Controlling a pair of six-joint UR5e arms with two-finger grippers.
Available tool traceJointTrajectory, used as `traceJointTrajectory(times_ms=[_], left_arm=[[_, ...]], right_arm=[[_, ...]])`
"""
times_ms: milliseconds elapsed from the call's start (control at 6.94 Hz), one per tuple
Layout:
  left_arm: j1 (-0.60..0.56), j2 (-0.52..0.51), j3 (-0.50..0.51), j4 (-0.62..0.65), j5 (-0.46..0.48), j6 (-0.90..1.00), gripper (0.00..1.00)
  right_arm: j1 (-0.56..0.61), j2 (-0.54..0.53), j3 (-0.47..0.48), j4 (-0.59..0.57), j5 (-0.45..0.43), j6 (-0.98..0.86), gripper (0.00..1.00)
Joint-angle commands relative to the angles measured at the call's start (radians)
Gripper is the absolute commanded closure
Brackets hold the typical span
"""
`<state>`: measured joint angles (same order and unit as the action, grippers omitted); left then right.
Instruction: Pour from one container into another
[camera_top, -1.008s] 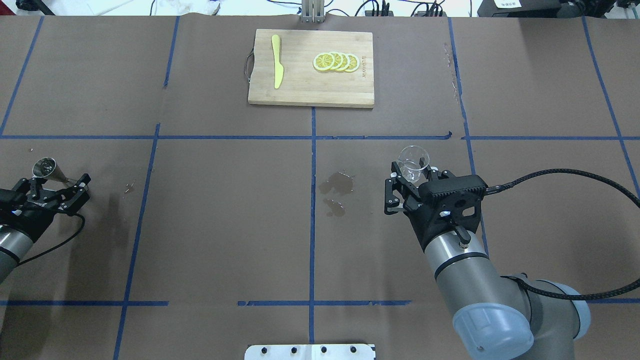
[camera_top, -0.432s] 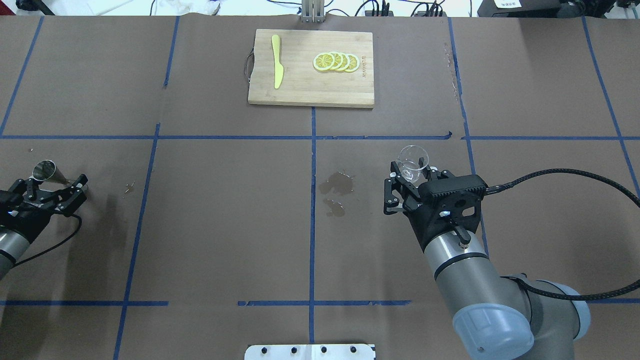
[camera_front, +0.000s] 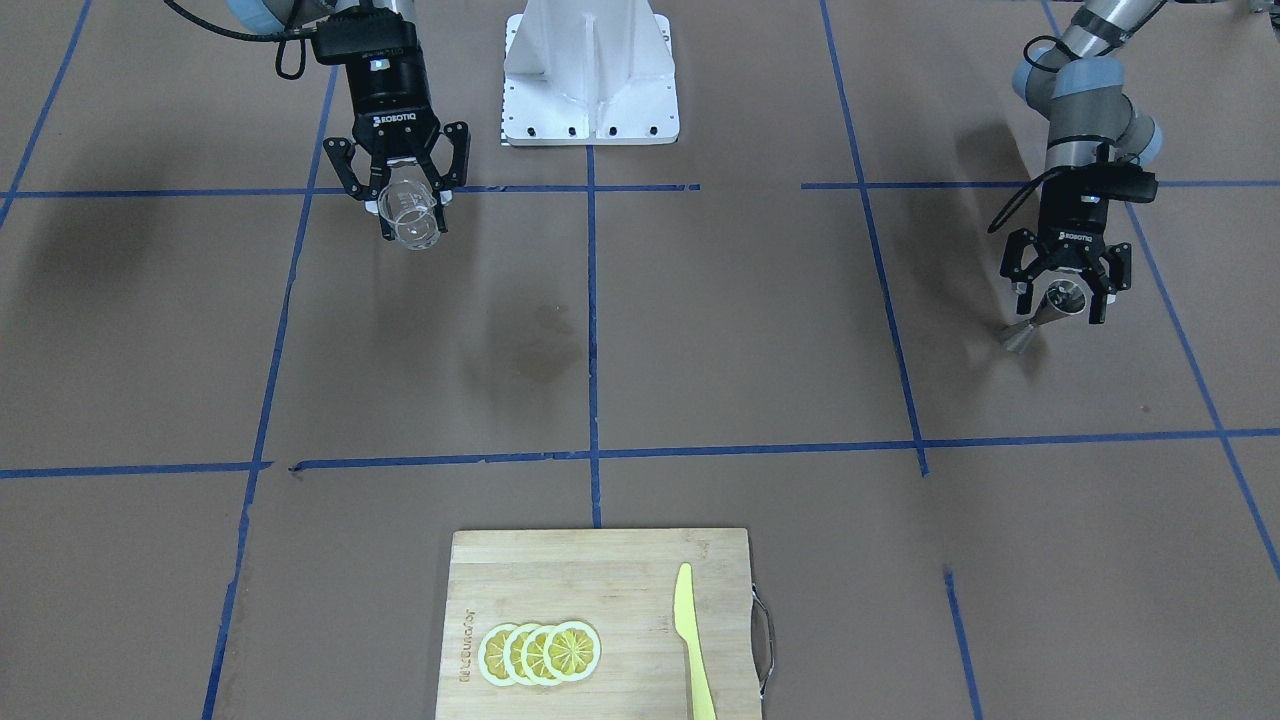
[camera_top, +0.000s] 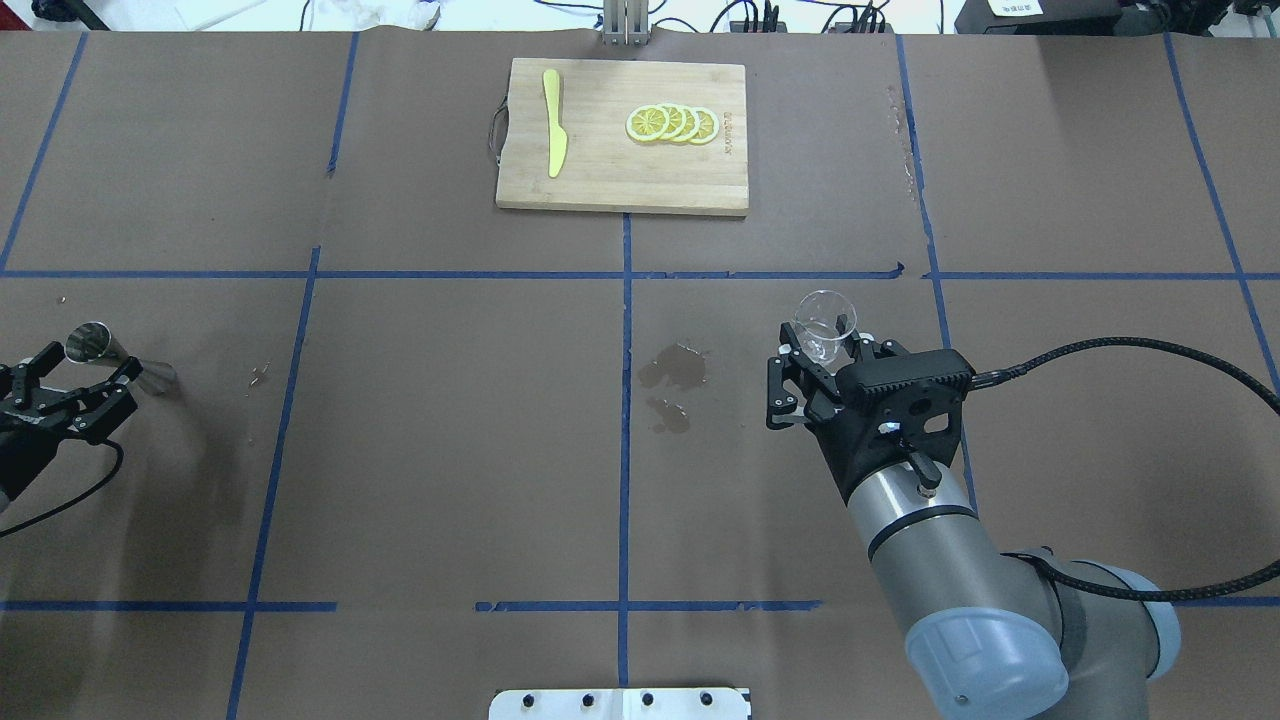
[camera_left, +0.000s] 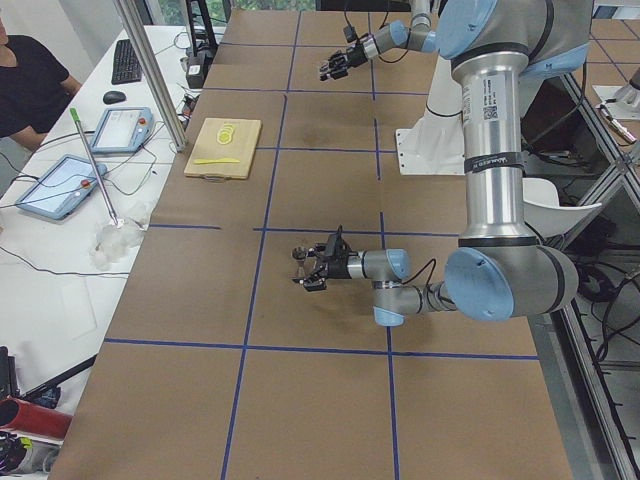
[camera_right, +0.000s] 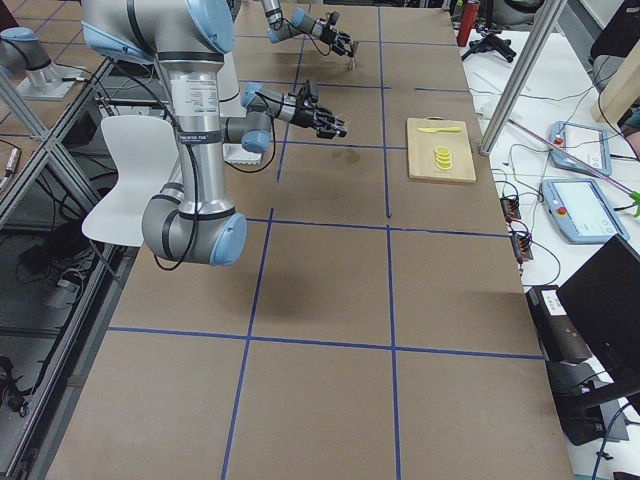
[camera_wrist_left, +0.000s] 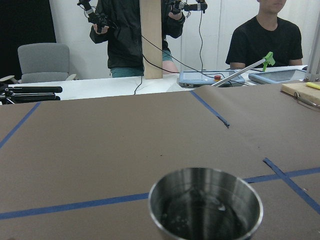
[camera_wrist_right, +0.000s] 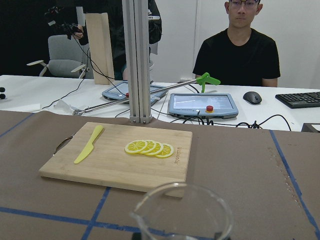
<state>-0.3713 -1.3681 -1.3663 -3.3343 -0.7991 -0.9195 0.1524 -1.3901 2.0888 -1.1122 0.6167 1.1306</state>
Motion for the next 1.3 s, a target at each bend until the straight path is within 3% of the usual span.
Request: traceJointTrajectory(times_ms=[0, 720, 1008, 1152], left_arm=[[0.04, 0.027, -0.033, -0.01, -0.006, -0.001, 0.0], [0.106, 0.214, -0.025, -0.122, 0.0, -0.047, 0.0], [0.04, 0.244, 0.019, -0.123, -0.133, -0.172, 0.0], [-0.074, 0.225, 0.041, -0.122, -0.225, -0.173, 0.0]], right_arm=[[-0.001, 0.0, 0.0, 0.0, 0.0, 0.0, 1.0], [0.003, -0.001, 0.004, 0.0, 0.0, 0.0, 1.0], [0.004, -0.017, -0.001, 0.0, -0.002, 0.0, 1.0], [0.004, -0.026, -0.003, 0.0, -0.005, 0.003, 1.0]])
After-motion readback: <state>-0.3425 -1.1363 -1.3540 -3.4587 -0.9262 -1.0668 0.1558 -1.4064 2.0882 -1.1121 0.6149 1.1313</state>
